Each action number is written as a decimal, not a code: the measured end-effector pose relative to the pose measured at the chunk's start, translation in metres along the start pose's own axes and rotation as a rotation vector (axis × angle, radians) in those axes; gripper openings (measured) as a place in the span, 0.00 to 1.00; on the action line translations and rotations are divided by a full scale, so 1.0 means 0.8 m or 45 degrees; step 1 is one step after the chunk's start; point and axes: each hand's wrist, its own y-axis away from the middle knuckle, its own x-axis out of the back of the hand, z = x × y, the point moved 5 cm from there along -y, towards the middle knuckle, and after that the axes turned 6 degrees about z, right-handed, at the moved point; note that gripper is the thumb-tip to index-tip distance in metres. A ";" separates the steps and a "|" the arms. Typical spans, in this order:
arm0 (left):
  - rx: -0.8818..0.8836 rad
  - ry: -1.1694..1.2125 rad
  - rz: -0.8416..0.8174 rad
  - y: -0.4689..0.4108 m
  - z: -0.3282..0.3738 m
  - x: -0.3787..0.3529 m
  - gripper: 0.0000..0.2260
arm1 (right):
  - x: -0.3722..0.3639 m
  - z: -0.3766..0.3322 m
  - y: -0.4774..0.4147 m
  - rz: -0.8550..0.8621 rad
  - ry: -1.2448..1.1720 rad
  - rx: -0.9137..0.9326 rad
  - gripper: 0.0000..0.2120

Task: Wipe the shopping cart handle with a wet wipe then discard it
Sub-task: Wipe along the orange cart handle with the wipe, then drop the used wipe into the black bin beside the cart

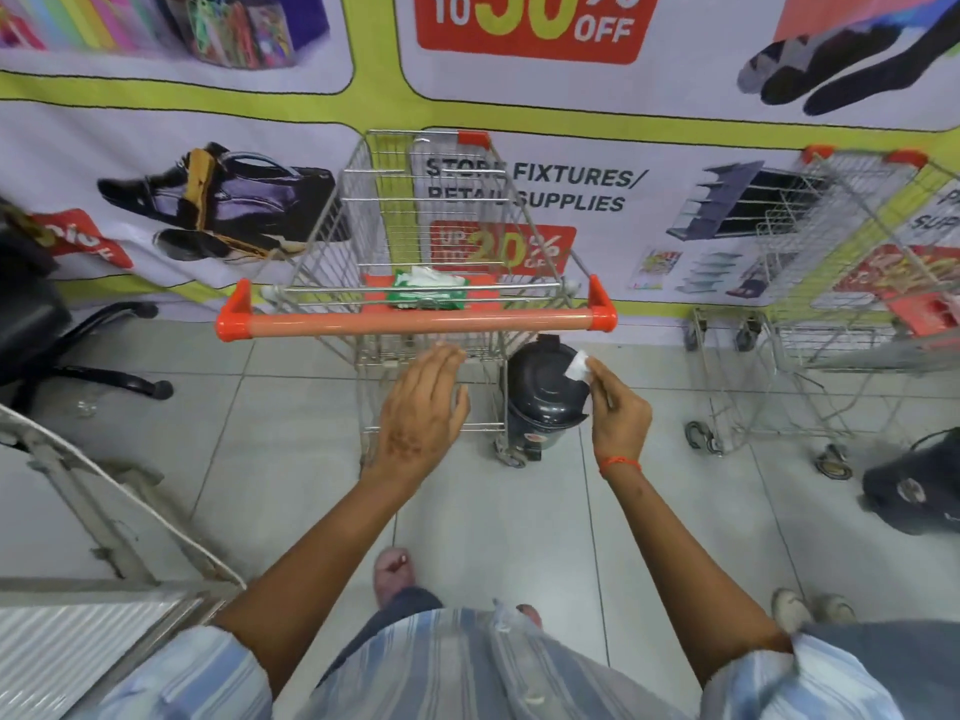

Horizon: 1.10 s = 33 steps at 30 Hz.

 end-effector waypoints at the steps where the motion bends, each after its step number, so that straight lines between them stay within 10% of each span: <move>1: -0.026 0.022 -0.026 -0.002 0.017 -0.011 0.17 | 0.002 0.006 -0.004 -0.018 0.023 0.003 0.11; 28: -0.186 0.194 -0.862 -0.084 0.099 -0.262 0.23 | -0.060 0.114 -0.125 -0.146 0.239 -0.242 0.09; 33: 0.197 0.385 -1.229 -0.090 0.101 -0.299 0.14 | -0.079 0.146 -0.161 -0.199 0.313 -0.277 0.09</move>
